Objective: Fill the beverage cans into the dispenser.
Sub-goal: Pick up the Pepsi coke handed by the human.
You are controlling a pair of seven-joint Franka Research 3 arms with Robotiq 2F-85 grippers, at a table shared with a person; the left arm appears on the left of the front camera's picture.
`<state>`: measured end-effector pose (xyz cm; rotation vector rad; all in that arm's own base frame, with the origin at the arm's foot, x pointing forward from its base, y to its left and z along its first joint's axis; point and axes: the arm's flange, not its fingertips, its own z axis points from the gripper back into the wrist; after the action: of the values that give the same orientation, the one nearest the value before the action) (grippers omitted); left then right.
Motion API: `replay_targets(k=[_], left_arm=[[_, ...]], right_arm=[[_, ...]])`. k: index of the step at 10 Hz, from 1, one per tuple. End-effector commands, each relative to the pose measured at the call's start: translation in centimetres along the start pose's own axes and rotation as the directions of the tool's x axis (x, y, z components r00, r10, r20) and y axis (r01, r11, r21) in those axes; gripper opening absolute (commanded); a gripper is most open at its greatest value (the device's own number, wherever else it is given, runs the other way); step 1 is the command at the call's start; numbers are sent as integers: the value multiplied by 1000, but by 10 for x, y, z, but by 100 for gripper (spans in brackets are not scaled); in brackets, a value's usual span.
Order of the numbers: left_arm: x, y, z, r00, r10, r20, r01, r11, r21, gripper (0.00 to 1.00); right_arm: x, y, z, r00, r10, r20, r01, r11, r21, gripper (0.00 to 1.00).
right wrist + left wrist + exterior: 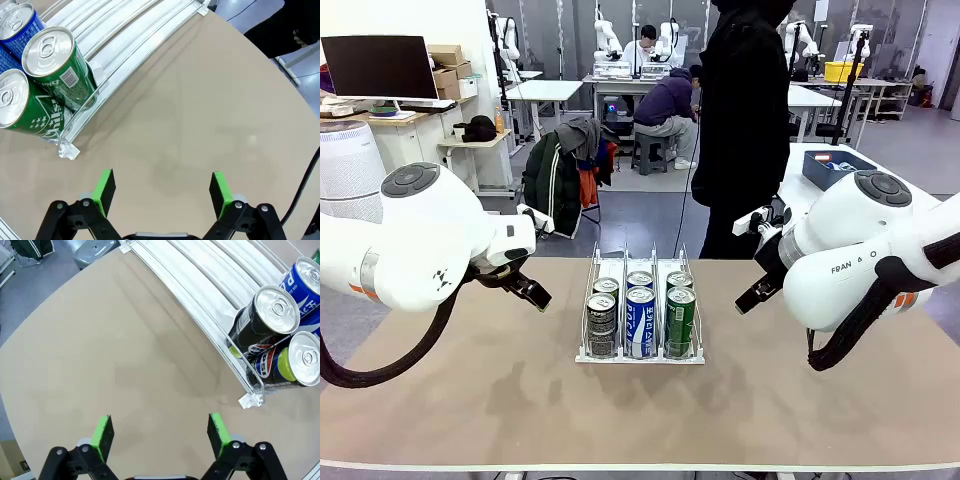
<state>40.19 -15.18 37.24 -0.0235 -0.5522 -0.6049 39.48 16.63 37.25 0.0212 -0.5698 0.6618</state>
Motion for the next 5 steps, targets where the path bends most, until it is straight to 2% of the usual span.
replay_targets(k=[1, 5], left_arm=[[0, 0, 0, 1000, 0, 0, 0, 1000, 0, 100], [0, 0, 0, 1000, 0, 0, 0, 1000, 0, 100]], right_arm=[[0, 0, 0, 1000, 0, 0, 0, 1000, 0, 100], [0, 0, 0, 1000, 0, 0, 0, 1000, 0, 100]])
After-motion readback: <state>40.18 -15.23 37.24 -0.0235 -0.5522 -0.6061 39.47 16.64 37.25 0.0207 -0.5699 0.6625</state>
